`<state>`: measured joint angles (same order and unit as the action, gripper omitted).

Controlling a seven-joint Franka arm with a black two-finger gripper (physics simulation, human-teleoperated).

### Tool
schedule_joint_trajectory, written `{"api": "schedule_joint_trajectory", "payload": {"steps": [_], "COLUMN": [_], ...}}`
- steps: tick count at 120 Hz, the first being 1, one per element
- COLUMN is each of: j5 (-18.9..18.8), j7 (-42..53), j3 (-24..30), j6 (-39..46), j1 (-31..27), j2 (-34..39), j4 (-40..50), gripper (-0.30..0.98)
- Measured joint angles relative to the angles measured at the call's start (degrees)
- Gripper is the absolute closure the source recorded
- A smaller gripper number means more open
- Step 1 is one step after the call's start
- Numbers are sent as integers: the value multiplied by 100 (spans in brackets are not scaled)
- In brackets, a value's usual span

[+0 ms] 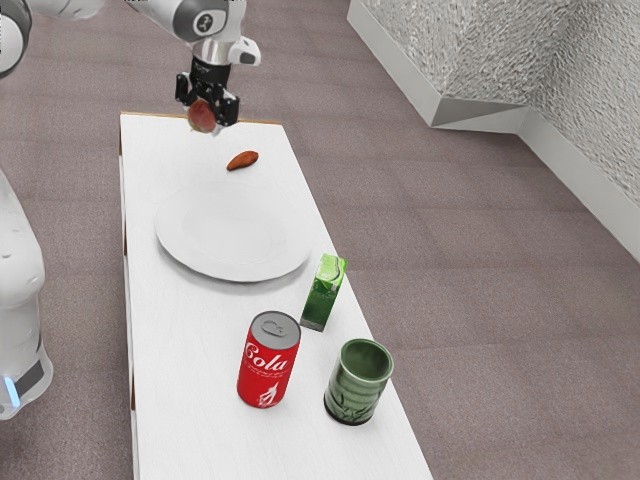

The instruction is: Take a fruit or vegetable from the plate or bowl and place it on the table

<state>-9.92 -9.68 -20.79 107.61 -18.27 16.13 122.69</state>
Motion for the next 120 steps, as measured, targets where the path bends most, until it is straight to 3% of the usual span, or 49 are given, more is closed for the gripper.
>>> {"api": "schedule_joint_trajectory", "payload": {"steps": [20, 58, 83, 110, 116, 120], "j5": [16, 31, 87, 128, 152, 189], "j7": [253, 626, 858, 1083, 1115, 1104], "j3": [-404, -588, -637, -644, -381, 387], "j6": [25, 224, 294, 339, 295, 132], "j1": [104, 122, 124, 130, 221, 241], "j2": [-76, -206, -207, -203, -177, -236], "j4": [456, 639, 630, 598, 347, -316], "gripper": [51, 52, 16, 3, 2, 1]}}
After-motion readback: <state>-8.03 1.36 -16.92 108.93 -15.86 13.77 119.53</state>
